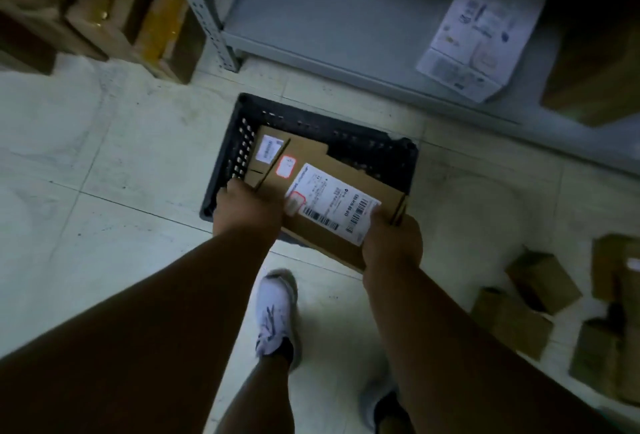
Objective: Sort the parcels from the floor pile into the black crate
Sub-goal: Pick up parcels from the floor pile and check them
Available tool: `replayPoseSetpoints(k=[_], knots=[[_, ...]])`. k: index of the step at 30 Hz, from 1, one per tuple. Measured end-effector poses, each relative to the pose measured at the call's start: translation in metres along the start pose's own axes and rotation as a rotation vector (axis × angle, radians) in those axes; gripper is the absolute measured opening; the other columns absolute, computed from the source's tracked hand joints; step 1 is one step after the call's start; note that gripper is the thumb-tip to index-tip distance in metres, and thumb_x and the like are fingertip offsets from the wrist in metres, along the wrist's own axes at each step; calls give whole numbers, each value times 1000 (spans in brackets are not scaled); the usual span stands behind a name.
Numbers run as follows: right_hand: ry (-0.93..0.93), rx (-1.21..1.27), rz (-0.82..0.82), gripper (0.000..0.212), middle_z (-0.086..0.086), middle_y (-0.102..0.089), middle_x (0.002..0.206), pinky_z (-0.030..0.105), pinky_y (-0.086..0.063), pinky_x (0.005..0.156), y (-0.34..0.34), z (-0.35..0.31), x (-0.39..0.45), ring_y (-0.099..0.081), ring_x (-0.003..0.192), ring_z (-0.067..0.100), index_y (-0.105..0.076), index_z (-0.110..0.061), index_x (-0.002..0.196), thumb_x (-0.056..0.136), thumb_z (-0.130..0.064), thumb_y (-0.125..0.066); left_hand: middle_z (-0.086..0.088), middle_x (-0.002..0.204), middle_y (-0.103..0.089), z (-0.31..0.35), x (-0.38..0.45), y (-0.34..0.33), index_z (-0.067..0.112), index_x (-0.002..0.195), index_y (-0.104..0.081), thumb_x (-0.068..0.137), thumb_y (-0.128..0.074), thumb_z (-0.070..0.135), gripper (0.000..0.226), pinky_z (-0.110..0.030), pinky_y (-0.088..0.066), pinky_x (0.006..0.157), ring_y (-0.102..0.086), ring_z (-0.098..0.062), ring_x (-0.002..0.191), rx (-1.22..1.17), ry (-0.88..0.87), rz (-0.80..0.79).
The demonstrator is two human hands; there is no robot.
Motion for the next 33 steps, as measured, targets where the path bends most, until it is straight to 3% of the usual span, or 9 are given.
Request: replayPoseSetpoints(k=[6, 10, 12, 15, 20, 27, 30, 32, 33], knots=[[56, -98, 13, 25, 8, -62, 111, 31, -51, 73, -102, -10, 60, -63, 102, 29, -55, -13, 118, 99, -28, -52, -11, 121, -57, -33, 90, -25, 19, 125, -42, 81, -68, 48, 59, -45, -53, 83, -59, -30, 105, 160, -116, -77], [93, -190, -72, 29, 7, -54, 100, 35, -46, 78, -158, 11, 117, -60, 100, 29, -51, -8, 121, 94, -16, -54, -2, 137, -42, -57, 145, -81, 33, 133, -42, 85, -68, 36, 55, -9, -40, 52, -47, -8, 90, 36, -129, -194], [118, -236, -84, 36, 9, -59, 111, 32, -45, 79, -182, 21, 143, -59, 98, 27, -50, -11, 128, 93, -18, -55, -3, 139, -41, -66, 169, -109, 31, 131, -47, 87, -65, 33, 48, -6, -35, 40, -50, -9, 86, -75, -81, -223], [130, -276, -104, 47, 10, -60, 129, 40, -53, 89, -211, 33, 172, -60, 107, 31, -49, -21, 138, 92, -23, -58, -6, 141, -36, -76, 200, -138, 27, 129, -51, 83, -68, 30, 49, -12, -36, 49, -45, -10, 97, -147, -64, -203], [183, -327, -186, 38, 6, -63, 122, 40, -55, 87, -240, 35, 204, -62, 102, 29, -57, -23, 128, 90, -22, -57, -7, 146, -29, -85, 239, -162, 23, 131, -49, 84, -66, 36, 51, -24, -37, 83, -50, -24, 109, -115, -58, -155], [226, -390, -158, 42, 6, -59, 130, 39, -50, 95, -260, 28, 213, -59, 113, 30, -55, -21, 131, 89, -26, -58, -2, 160, 0, -73, 252, -161, 22, 147, -34, 91, -57, 25, 60, -35, -42, 102, -43, -29, 130, 50, -159, -150], [216, -424, -206, 48, 6, -57, 133, 43, -50, 98, -258, 24, 213, -57, 116, 29, -51, -21, 136, 89, -29, -57, -1, 161, 2, -65, 252, -164, 20, 151, -25, 93, -55, 23, 65, -34, -46, 100, -42, -27, 131, 167, -196, -219], [213, -439, -264, 48, 5, -58, 133, 40, -50, 97, -253, 19, 208, -58, 116, 28, -49, -21, 137, 90, -28, -59, 3, 161, -4, -61, 249, -161, 22, 151, -23, 96, -52, 20, 62, -28, -55, 71, -47, -19, 122, 156, -194, -289], [233, -459, -287, 49, 4, -57, 134, 39, -49, 98, -248, 15, 204, -57, 117, 27, -48, -22, 138, 91, -27, -60, 2, 160, -9, -57, 246, -156, 24, 150, -25, 97, -50, 20, 59, -13, -32, 75, -47, -15, 120, 140, -203, -311]])
Point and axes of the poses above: each hand's wrist, its own x-axis towards the middle knuckle, its own y-axis out of the back of the hand, z = x × y, the point moved 3 cm from there along x, towards the middle knuckle
